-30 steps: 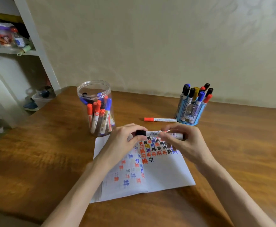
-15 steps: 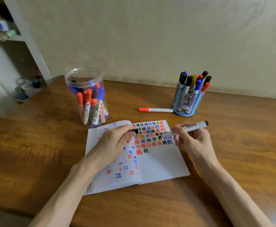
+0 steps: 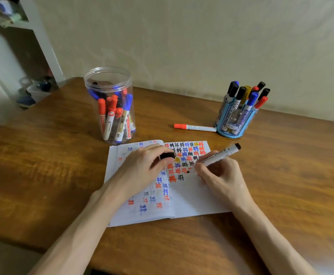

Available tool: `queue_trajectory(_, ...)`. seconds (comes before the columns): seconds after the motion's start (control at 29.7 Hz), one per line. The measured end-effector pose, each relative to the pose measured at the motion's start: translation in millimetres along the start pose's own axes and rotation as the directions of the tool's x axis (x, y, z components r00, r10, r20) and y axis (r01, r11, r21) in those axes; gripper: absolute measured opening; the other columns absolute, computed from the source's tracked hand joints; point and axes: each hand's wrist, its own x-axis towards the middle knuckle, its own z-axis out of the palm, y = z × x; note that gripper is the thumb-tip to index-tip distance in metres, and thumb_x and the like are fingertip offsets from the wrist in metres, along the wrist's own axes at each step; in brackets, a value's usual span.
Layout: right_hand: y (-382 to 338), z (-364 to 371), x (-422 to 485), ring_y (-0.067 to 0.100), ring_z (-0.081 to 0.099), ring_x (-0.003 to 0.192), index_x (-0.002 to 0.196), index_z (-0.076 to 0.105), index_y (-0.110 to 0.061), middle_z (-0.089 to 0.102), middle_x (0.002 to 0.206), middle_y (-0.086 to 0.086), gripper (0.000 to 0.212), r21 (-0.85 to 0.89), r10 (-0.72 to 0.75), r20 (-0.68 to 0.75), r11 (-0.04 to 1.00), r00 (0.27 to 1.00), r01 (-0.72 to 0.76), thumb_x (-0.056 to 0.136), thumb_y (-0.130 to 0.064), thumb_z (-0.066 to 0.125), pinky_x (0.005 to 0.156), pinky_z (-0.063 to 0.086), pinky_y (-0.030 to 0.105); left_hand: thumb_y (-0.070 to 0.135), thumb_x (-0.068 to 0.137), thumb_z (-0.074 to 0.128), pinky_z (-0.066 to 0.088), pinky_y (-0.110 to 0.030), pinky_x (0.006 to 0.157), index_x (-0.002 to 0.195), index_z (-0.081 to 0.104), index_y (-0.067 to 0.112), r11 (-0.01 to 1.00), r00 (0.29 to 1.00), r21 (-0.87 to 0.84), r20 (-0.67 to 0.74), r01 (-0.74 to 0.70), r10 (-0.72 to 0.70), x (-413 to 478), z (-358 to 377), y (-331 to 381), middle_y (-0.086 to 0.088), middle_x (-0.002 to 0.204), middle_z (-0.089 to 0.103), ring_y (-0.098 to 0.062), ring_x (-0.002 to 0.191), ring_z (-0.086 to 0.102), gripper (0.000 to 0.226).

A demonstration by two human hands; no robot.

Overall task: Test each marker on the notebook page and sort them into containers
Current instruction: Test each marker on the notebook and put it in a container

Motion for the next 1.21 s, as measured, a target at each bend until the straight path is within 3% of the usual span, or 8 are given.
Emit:
queue_trajectory(0.34,8,4,-2,0.008,0.074,0.075,0.091,0.076,-0.024,0.078,0.086,-0.009,0.004,-0.057,-0.042,0.024,0.997,0.999,0.043,0.092,-0.021,0.076,0.066,0.057,0.022,0.035,0.098,0.062,0.055,-0.015,0.087,0.129,0.066,0.027,0.999,1.000,0.030,-0.008,-0.028,0.028,0,0,0,0.012,0.123,0.069,-0.001,0.113,0.062,0.032)
queue_trajectory(0.57,10,3,-3,0.008,0.074,0.080,0.092,0.075,-0.027,0.077,0.087,-0.011,0.002,-0.106,-0.078,0.030,0.991,0.996,0.081,0.090,-0.025,0.075,0.067,0.059,0.023,0.036,0.097,0.063,0.055,-0.016,0.085,0.127,0.066,0.027,0.999,0.999,0.028,-0.012,-0.031,0.031,0,0,0,0.012,0.121,0.069,-0.001,0.111,0.062,0.031)
queue_trajectory(0.74,10,1,-1,0.008,0.074,0.074,0.090,0.074,-0.024,0.077,0.086,-0.009,0.007,-0.077,-0.086,0.011,0.993,0.996,0.086,0.092,-0.018,0.076,0.064,0.058,0.022,0.037,0.097,0.062,0.054,-0.012,0.084,0.127,0.066,0.028,0.999,1.000,0.025,-0.007,-0.029,0.029,0,0,0,0.012,0.123,0.068,0.000,0.112,0.062,0.032)
queue_trajectory(0.94,11,3,-3,0.010,0.075,0.083,0.091,0.074,-0.028,0.078,0.092,-0.011,0.003,-0.104,-0.095,0.056,0.990,0.994,0.100,0.089,-0.029,0.075,0.070,0.063,0.032,0.038,0.097,0.061,0.056,-0.017,0.086,0.128,0.066,0.027,0.999,0.999,0.032,-0.011,-0.040,0.040,1,0,-2,0.011,0.124,0.068,0.000,0.113,0.062,0.033)
queue_trajectory(1.21,12,1,-1,0.010,0.074,0.078,0.090,0.073,-0.022,0.077,0.089,-0.009,0.003,-0.065,-0.112,0.033,0.991,0.993,0.114,0.092,-0.019,0.074,0.063,0.057,0.021,0.039,0.097,0.061,0.058,-0.022,0.084,0.126,0.066,0.027,0.998,0.998,0.033,-0.020,-0.054,0.055,1,1,-3,0.011,0.121,0.069,-0.002,0.110,0.064,0.032)
